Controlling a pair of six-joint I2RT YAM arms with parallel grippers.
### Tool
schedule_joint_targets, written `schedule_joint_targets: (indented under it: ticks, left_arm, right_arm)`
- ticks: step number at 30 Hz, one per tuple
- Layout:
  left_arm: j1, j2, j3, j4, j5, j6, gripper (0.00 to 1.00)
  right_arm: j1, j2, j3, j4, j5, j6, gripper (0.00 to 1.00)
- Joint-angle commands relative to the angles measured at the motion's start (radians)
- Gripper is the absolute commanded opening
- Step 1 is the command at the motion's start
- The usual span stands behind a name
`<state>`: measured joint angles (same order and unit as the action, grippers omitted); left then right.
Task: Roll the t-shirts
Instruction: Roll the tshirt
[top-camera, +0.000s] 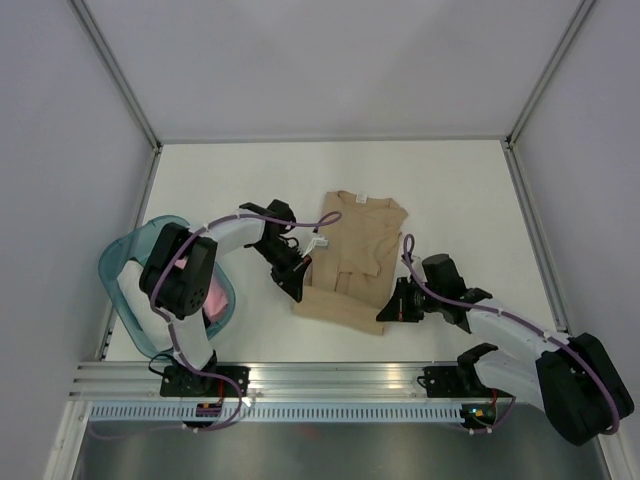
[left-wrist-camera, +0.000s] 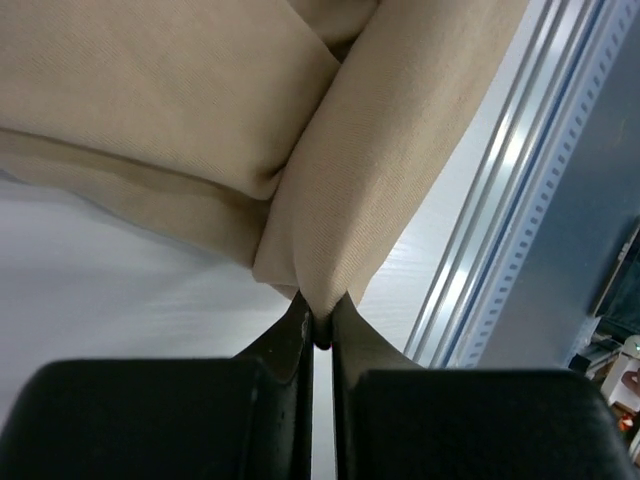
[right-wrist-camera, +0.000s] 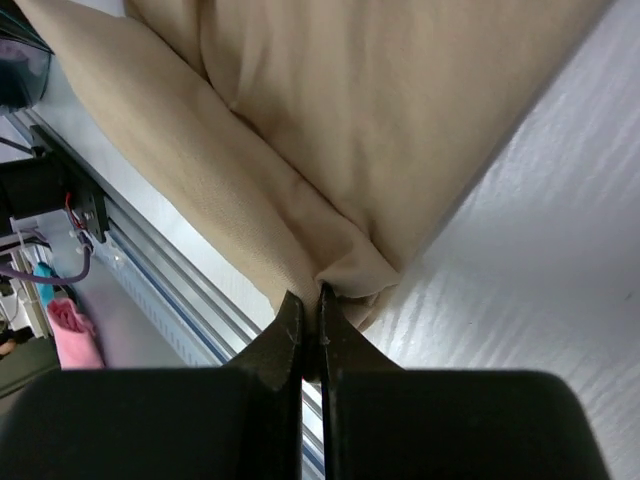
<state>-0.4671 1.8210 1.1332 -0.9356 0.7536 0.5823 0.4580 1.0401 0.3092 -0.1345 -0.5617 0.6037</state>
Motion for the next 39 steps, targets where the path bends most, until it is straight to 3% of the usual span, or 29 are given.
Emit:
schedule_joint_targets:
  ticks: [1, 5, 11, 12, 18, 21, 25, 27, 30, 31, 33, 39]
  left_arm:
    - [0.005, 0.058, 0.066, 0.046, -0.086, -0.051, 0.08]
    - [0.007, 0.086, 0.066, 0.081, -0.144, -0.087, 0.15]
    - [0.007, 0.048, 0.082, 0.139, -0.183, -0.121, 0.34]
    - [0.008, 0.006, 0.083, 0.152, -0.184, -0.118, 0.40]
    - [-0.002, -0.185, 0.080, 0.199, -0.233, 0.040, 0.49]
    - [-0.066, -0.320, 0.001, 0.289, -0.345, 0.155, 0.51]
    - [-0.185, -0.568, -0.284, 0.549, -0.424, 0.309, 0.64]
    - [-0.285, -0.612, -0.398, 0.625, -0.453, 0.371, 0.70]
    - [-0.411, -0.644, -0.484, 0.693, -0.561, 0.461, 0.73]
    - [-0.439, -0.647, -0.559, 0.821, -0.617, 0.490, 0.73]
    - [-0.482, -0.643, -0.628, 0.908, -0.701, 0.537, 0.75]
    - [-0.493, -0.524, -0.673, 1.034, -0.813, 0.559, 0.74]
  right_arm:
    - [-0.050, 0.081, 0.044, 0.015, -0.010, -0.044, 0.00]
    - [-0.082, 0.175, 0.065, -0.013, -0.009, -0.085, 0.00]
    - [-0.124, 0.207, 0.116, -0.051, 0.006, -0.094, 0.02]
    - [-0.124, 0.212, 0.135, -0.057, 0.008, -0.097, 0.02]
    - [-0.124, 0.238, 0.169, -0.089, 0.005, -0.108, 0.03]
    - [-0.124, 0.230, 0.160, -0.083, 0.009, -0.098, 0.02]
    - [-0.124, 0.227, 0.159, -0.059, 0.008, -0.088, 0.02]
    - [-0.125, 0.233, 0.162, -0.059, 0.011, -0.094, 0.02]
    - [-0.124, 0.232, 0.160, -0.057, 0.020, -0.102, 0.02]
    - [-0.124, 0.233, 0.160, -0.054, 0.022, -0.104, 0.02]
    - [-0.124, 0.242, 0.162, -0.050, 0.019, -0.113, 0.02]
    - [-0.124, 0.268, 0.165, -0.050, 0.011, -0.134, 0.02]
